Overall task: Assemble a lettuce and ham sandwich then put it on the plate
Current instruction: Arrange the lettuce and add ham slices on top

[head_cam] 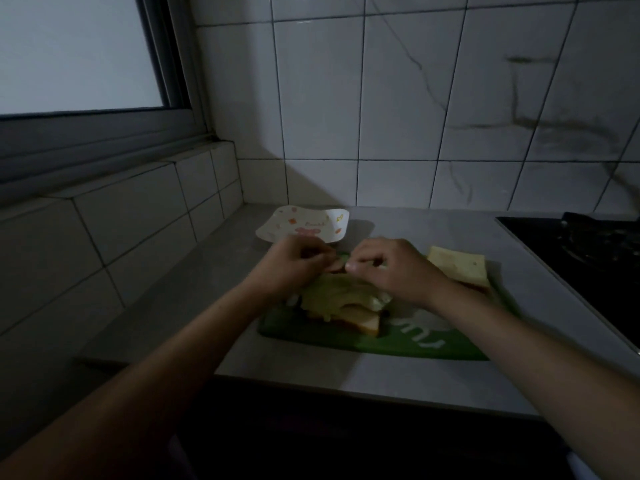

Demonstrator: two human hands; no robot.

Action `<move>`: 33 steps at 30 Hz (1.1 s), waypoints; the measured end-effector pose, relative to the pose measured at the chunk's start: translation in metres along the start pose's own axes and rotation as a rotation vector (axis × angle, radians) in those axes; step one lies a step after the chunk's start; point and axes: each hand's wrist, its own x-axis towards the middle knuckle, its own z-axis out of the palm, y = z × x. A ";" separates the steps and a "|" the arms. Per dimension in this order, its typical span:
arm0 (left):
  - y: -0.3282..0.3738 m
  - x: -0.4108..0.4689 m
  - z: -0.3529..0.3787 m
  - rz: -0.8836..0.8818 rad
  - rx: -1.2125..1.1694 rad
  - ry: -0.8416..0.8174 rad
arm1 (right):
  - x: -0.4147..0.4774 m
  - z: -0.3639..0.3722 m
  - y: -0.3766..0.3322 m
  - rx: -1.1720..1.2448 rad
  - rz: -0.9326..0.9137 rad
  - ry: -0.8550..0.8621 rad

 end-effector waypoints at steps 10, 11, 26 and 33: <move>-0.037 0.046 -0.015 -0.190 0.328 0.047 | 0.058 0.003 0.019 -0.094 0.385 -0.214; -0.041 0.048 -0.014 -0.176 0.371 0.026 | 0.062 0.005 0.020 -0.137 0.384 -0.255; -0.048 0.057 0.002 0.062 0.359 -0.117 | 0.081 0.024 0.039 -0.293 0.243 -0.393; -0.049 0.053 0.000 0.074 0.367 -0.143 | 0.083 0.021 0.040 -0.445 0.126 -0.379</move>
